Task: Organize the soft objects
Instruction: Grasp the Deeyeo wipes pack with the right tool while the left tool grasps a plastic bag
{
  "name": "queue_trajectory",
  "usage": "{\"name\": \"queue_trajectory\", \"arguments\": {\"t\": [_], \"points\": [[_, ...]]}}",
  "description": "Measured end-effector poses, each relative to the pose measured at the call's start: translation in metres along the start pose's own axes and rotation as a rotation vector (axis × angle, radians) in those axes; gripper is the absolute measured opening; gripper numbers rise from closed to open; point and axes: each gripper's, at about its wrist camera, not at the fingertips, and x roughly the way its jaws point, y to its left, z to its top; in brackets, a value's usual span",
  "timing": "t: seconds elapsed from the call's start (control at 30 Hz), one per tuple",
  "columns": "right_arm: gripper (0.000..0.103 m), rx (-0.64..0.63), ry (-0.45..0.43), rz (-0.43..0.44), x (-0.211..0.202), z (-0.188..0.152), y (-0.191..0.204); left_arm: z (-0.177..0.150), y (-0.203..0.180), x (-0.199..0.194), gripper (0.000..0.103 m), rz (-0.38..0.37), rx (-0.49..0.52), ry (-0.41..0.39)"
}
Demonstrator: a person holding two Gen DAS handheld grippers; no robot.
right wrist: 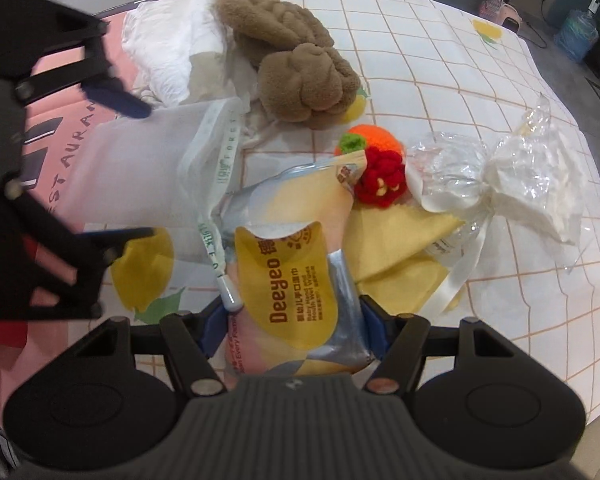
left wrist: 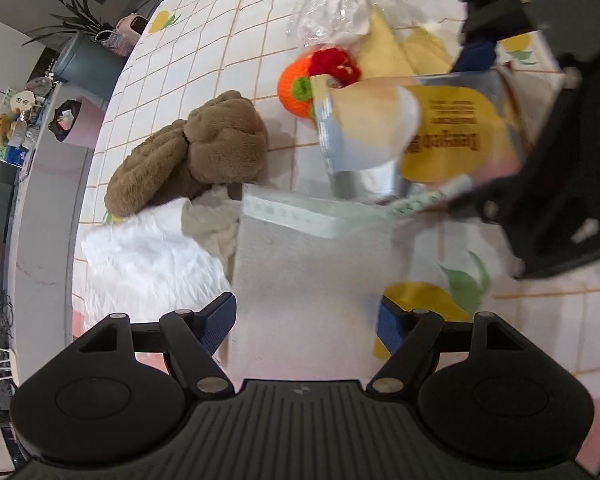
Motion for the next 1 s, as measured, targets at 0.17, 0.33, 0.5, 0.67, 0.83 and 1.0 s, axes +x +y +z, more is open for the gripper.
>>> {"name": "queue_trajectory", "arguments": {"t": [0.17, 0.33, 0.5, 0.67, 0.83, 1.0], "points": [[0.067, -0.005, -0.002, 0.003, 0.001, 0.000, -0.001, 0.009, 0.017, 0.004, 0.075, -0.073, -0.081, -0.017], [0.067, -0.016, -0.001, -0.002, 0.001, 0.000, 0.000, 0.004, 0.042, 0.012, 0.059, -0.185, -0.238, -0.029], [0.067, -0.016, -0.003, 0.001, 0.001, -0.001, 0.000, 0.000, 0.055, 0.014, 0.025, -0.217, -0.358, 0.001], [0.067, -0.015, -0.006, 0.002, 0.000, -0.002, 0.001, -0.014, 0.072, 0.002, 0.002, -0.297, -0.535, -0.032], [0.066, -0.010, -0.013, 0.006, -0.001, -0.002, -0.001, -0.026, 0.071, -0.015, 0.002, -0.312, -0.644, -0.045], [0.061, 0.012, -0.053, 0.024, -0.013, -0.003, -0.002, -0.031, 0.068, -0.028, 0.002, -0.268, -0.740, -0.032]]}}
